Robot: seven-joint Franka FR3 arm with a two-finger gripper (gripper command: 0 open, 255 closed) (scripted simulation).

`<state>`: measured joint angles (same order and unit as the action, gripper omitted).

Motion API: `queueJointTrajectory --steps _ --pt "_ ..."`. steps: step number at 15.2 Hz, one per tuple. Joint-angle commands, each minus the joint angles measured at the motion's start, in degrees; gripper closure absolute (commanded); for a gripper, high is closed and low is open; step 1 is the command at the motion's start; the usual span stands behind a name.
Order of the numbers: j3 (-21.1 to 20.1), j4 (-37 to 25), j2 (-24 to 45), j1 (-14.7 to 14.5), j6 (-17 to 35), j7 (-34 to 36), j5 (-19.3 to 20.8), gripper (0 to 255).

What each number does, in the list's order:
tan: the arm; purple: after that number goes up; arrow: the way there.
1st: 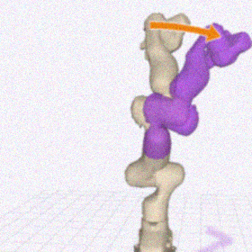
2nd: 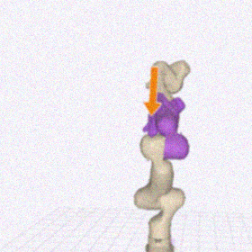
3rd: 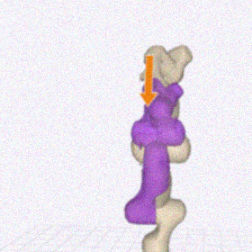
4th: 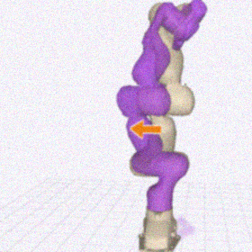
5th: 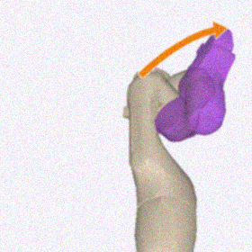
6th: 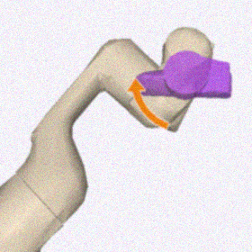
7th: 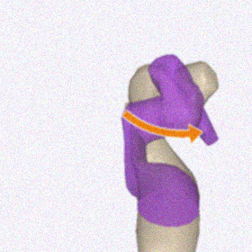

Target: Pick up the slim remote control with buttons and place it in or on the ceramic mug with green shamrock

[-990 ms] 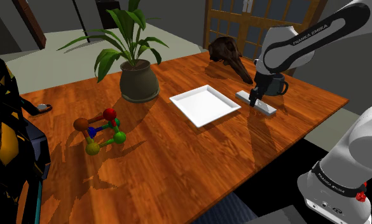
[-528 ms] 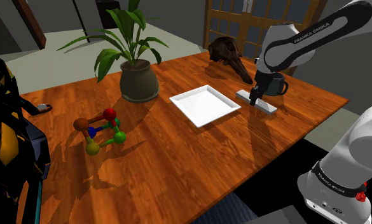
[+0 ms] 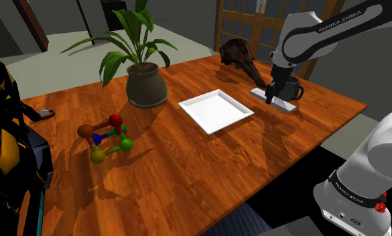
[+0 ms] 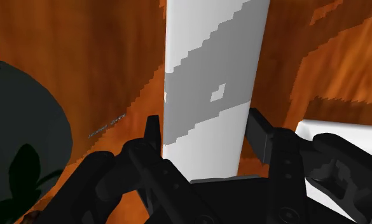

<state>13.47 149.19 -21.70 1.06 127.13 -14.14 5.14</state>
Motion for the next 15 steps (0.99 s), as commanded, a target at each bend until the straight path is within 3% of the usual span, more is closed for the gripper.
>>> queueJointTrajectory --steps 1,15 --pt "-0.2 -0.8 -1.2 0.1 -2.0 0.1 0.1 255" --pt "-1.3 -8.4 -5.7 0.1 -14.1 0.6 0.0 255"
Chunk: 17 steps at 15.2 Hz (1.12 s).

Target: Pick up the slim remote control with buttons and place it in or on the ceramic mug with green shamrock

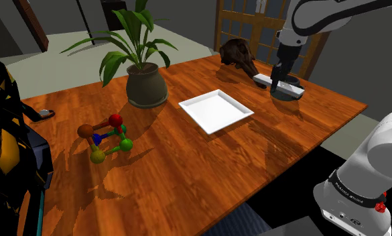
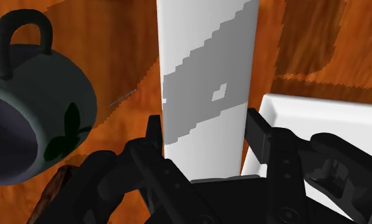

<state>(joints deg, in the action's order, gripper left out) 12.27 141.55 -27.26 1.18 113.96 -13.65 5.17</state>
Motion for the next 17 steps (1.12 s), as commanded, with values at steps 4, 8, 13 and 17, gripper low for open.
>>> queueJointTrajectory --steps 4,8,13,17 --pt "-0.4 -3.3 -0.9 -0.1 -4.2 0.1 -0.2 255" --pt "-0.6 -5.7 -1.4 -0.1 -7.0 0.2 -0.3 255" --pt "4.9 -9.8 2.5 2.2 -7.0 -7.0 1.4 255" --pt "9.2 -14.3 6.7 3.6 -6.9 -12.9 1.9 255"
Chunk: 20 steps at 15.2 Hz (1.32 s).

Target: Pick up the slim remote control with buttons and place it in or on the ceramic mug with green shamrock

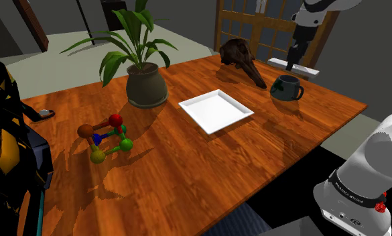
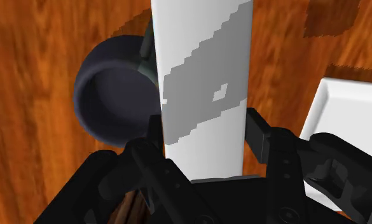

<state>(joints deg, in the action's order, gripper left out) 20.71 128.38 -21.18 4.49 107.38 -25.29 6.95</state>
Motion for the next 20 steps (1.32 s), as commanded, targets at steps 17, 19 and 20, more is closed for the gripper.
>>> queueJointTrajectory --steps 17,19,20 --pt "5.1 3.8 7.1 1.2 10.9 -6.2 -0.7 255" --pt "5.1 3.8 7.1 1.2 10.9 -6.2 -0.7 255" --pt "5.1 3.8 7.1 1.2 10.9 -6.2 -0.7 255"
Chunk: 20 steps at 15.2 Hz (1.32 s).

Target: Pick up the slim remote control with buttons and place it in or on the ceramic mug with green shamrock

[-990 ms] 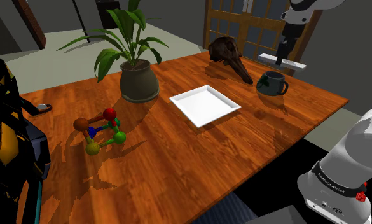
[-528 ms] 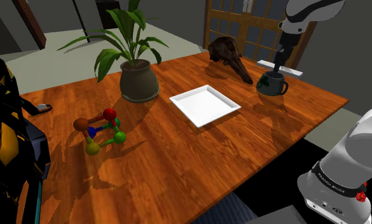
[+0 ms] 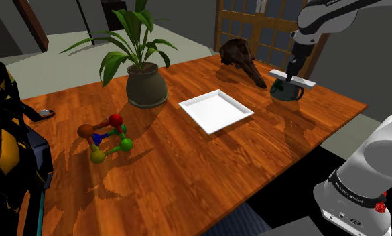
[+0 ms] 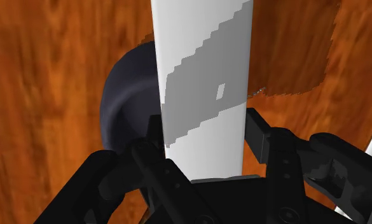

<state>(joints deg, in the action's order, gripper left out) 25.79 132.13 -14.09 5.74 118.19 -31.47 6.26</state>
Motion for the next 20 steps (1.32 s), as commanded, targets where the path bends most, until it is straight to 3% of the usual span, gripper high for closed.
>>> queueJointTrajectory --steps 1,5,6,11,15,20 --pt "0.0 0.1 0.0 0.0 0.1 0.0 0.0 255" --pt "0.0 0.1 0.0 0.0 0.1 0.0 0.0 255" --pt "0.0 0.1 0.0 0.0 0.1 0.0 0.0 0" --pt "0.0 0.1 0.0 0.0 0.1 0.0 0.0 0" --pt "-0.8 -5.5 -2.1 -0.1 -7.4 0.5 0.3 0" --pt "-0.8 -5.5 -2.1 0.0 -7.4 0.5 0.3 0"
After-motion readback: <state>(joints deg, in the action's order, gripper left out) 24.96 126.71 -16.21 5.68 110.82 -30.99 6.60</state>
